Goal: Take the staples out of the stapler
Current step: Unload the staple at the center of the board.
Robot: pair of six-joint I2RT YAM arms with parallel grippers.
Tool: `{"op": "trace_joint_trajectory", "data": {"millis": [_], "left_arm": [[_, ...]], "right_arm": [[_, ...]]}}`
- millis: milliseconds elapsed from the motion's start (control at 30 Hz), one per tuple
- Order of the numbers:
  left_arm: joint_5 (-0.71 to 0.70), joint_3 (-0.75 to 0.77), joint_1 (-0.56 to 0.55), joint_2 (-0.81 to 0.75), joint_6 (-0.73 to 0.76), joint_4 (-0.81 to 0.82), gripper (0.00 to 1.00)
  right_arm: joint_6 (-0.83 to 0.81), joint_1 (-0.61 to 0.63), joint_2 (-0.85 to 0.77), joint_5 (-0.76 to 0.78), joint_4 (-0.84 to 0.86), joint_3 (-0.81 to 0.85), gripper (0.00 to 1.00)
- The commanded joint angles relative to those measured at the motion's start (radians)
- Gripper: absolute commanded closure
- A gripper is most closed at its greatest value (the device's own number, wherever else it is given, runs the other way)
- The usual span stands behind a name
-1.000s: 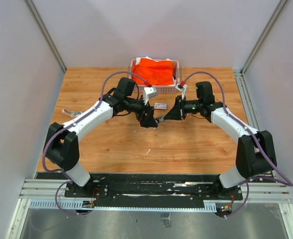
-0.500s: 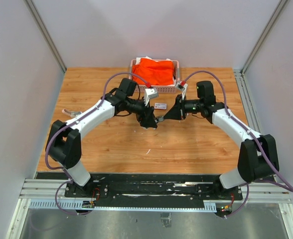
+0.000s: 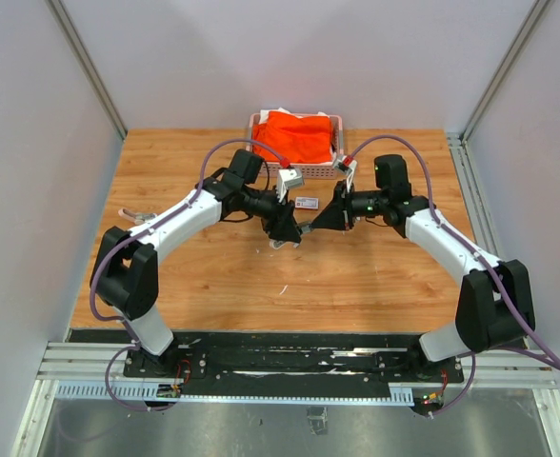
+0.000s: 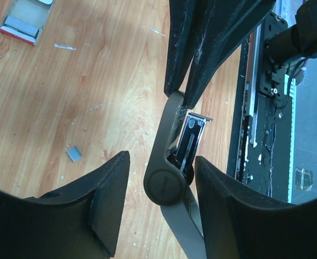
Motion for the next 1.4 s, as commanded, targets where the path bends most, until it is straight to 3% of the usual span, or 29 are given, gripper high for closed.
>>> {"op": "trace_joint_trajectory", "data": {"millis": [0, 133, 500, 733, 933, 1133, 1367], "left_arm": [[0.019, 0.031, 0.005, 0.003, -0.018, 0.010, 0.46], [0.017, 0.030, 0.005, 0.003, -0.018, 0.011, 0.47], [0.015, 0.041, 0.006, 0.018, -0.006, -0.010, 0.73], [0.008, 0.040, 0.005, 0.014, -0.002, -0.014, 0.75], [-0.053, 0.030, 0.007, -0.005, 0.013, -0.009, 0.76], [-0.220, 0.016, 0.014, -0.035, 0.087, -0.030, 0.79], [-0.412, -0.036, 0.017, -0.075, 0.171, -0.023, 0.80]], "right_arm": [[-0.029, 0.022, -0.030, 0.013, -0.014, 0.011, 1.00], [-0.032, 0.022, -0.022, 0.025, -0.025, 0.015, 0.99], [-0.043, 0.022, -0.020, 0.025, -0.037, 0.020, 0.99], [-0.023, 0.024, -0.021, 0.009, -0.018, 0.018, 0.99], [-0.016, 0.021, -0.015, 0.030, -0.025, 0.027, 0.74], [-0.022, 0.006, -0.004, 0.086, -0.060, 0.044, 0.67], [-0.022, -0.029, 0.001, 0.166, -0.080, 0.047, 0.64]]}}
